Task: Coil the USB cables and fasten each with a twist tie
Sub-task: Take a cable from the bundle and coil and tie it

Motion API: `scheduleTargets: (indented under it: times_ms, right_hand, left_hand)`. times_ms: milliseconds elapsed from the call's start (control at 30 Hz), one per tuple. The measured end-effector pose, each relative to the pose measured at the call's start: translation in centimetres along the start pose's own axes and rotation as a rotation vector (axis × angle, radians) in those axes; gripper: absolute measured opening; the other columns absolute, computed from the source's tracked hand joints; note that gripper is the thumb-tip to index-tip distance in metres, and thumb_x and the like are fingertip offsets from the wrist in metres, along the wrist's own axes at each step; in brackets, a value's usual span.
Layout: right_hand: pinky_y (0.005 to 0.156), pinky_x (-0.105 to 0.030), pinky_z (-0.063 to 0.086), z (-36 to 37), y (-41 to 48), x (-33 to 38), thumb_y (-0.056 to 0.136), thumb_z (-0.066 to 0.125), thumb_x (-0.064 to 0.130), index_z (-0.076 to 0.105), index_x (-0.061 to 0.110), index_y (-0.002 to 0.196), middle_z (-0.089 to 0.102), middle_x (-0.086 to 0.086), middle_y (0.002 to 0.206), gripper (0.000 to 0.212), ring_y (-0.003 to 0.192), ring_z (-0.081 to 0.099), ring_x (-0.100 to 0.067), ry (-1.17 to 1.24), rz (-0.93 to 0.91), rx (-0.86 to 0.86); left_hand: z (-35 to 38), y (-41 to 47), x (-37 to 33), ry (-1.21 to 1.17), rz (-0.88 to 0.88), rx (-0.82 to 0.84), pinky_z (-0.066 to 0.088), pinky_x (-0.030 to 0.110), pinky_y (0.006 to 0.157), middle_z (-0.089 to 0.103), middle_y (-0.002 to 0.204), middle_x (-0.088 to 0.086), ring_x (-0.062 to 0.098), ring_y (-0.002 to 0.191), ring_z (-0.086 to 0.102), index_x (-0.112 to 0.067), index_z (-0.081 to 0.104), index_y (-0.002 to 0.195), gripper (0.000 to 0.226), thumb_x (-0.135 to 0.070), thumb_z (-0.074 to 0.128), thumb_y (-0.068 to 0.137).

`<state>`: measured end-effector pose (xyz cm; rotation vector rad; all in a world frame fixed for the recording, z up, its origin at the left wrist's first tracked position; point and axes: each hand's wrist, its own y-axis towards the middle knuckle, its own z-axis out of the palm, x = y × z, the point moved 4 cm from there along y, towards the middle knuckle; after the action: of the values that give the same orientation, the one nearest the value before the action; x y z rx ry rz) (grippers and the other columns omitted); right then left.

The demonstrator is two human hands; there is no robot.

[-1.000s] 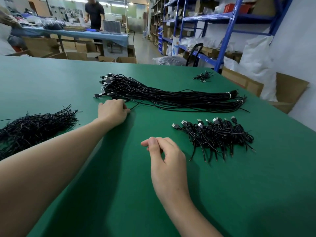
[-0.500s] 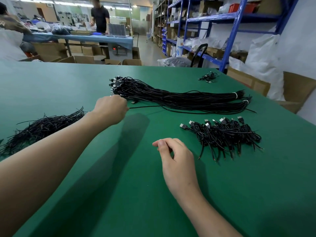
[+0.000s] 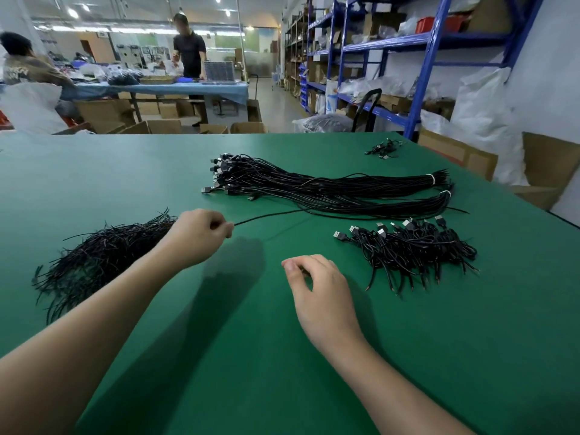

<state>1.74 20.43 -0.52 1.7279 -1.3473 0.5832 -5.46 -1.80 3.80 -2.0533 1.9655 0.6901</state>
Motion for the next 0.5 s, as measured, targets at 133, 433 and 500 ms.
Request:
scheduleTargets:
  times_ms: [133, 433, 500]
  right_hand:
    - [0.106, -0.036, 0.039, -1.5, 5.1, 1.5, 0.098, 0.057, 0.041, 0.062, 0.020, 0.128, 0.056, -0.002, 0.131, 0.037, 0.126, 0.046, -0.020, -0.341, -0.047, 0.138]
    - [0.091, -0.035, 0.053, -9.2, 17.6, -4.4, 0.102, 0.051, 0.038, 0.059, 0.005, 0.131, 0.064, -0.011, 0.114, 0.045, 0.102, 0.064, -0.031, -1.048, 0.433, 0.413]
    - [0.100, -0.035, 0.049, -8.0, 18.2, -5.2, 0.105, 0.040, 0.046, 0.045, 0.005, 0.146, 0.058, -0.015, 0.138, 0.058, 0.123, 0.059, -0.033, -1.099, 0.460, 0.515]
  left_hand:
    - [0.9, -1.3, -0.7, 0.064, 0.048, 0.109, 0.053, 0.034, 0.071, 0.073, 0.090, -0.002, 0.022, 0.073, 0.064, -0.024, 0.073, 0.092, 0.021, -0.028, 0.055, 0.101]
    - [4.7, 0.8, -2.8, 0.298, 0.149, 0.157, 0.050, 0.040, 0.095, 0.057, 0.122, 0.002, 0.025, 0.114, 0.058, -0.022, 0.059, 0.127, 0.039, -0.048, 0.052, 0.100]
    - [6.4, 2.0, -4.2, 0.262, 0.163, 0.132, 0.050, 0.041, 0.093, 0.054, 0.124, 0.005, 0.027, 0.115, 0.057, -0.019, 0.057, 0.128, 0.042, -0.049, 0.052, 0.100]
